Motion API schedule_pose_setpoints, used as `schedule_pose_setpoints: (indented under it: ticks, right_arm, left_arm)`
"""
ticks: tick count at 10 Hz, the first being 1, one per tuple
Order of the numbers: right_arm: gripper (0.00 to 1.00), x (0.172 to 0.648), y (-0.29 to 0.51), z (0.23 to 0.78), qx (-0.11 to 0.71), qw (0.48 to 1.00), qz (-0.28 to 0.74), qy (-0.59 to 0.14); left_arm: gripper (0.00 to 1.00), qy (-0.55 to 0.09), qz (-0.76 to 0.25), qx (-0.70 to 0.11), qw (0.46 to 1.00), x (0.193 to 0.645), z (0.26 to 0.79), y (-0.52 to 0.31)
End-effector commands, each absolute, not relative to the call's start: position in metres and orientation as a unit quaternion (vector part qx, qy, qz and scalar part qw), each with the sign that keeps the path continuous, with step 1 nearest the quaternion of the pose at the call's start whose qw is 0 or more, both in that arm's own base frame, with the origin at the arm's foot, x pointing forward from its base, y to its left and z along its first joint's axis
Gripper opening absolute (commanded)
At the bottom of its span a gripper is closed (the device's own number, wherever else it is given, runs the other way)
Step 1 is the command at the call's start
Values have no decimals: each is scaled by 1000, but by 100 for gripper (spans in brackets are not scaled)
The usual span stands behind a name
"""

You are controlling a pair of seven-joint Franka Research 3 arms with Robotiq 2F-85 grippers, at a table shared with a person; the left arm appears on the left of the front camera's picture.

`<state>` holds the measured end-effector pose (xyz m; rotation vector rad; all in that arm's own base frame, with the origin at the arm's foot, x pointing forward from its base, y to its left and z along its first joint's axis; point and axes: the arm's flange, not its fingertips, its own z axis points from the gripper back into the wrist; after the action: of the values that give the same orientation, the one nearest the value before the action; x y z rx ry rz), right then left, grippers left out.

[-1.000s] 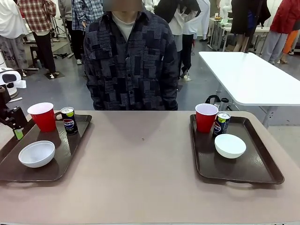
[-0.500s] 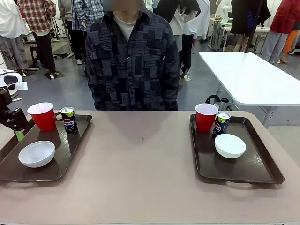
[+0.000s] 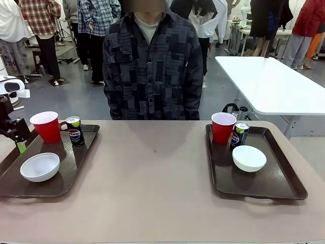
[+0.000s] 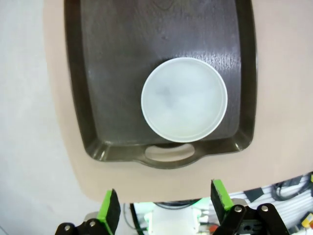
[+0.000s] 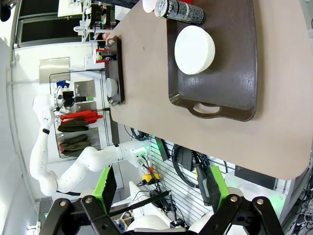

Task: Prepare tableware on both trays.
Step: Pick up a Picnic Bowl from the table and place it on a Handle tray.

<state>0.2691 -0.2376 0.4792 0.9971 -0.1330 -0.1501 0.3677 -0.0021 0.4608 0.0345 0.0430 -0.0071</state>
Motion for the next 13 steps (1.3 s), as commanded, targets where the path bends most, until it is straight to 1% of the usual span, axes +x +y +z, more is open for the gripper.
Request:
schedule_pose_setpoints:
  ticks: [1, 3, 4, 6, 8, 9, 10, 11, 12, 13]
  right_arm:
    - [96, 267, -235, 478, 481, 872, -69, -65]
    - [96, 267, -235, 478, 481, 872, -69, -65]
    - [96, 267, -235, 478, 481, 872, -69, -65]
    - [96, 267, -235, 478, 481, 872, -69, -65]
    - [96, 267, -235, 478, 481, 872, -69, -65]
    - [96, 267, -235, 478, 481, 872, -69, -65]
    - [96, 267, -235, 478, 481, 872, -69, -65]
    - [96, 267, -235, 478, 481, 872, -69, -65]
    - [96, 267, -235, 478, 481, 872, -69, -65]
    - [96, 267, -235, 478, 481, 872, -69, -65]
  left_arm:
    - [97, 19, -9, 17, 1000, 370, 460, -2]
    - [97, 21, -4, 17, 1000, 368, 461, -2]
    - [97, 62, -23, -32, 997, 382, 473, 7]
    - [97, 90, -70, -205, 972, 395, 502, 46]
    - [97, 113, -141, -353, 918, 398, 509, 115]
    - [97, 101, -171, -424, 884, 396, 500, 147]
    - [97, 82, -170, -478, 858, 387, 489, 173]
    - [97, 57, -165, -514, 840, 378, 478, 195]
    - [97, 22, -125, -552, 824, 368, 462, 217]
    - [97, 2, -83, -576, 813, 363, 446, 229]
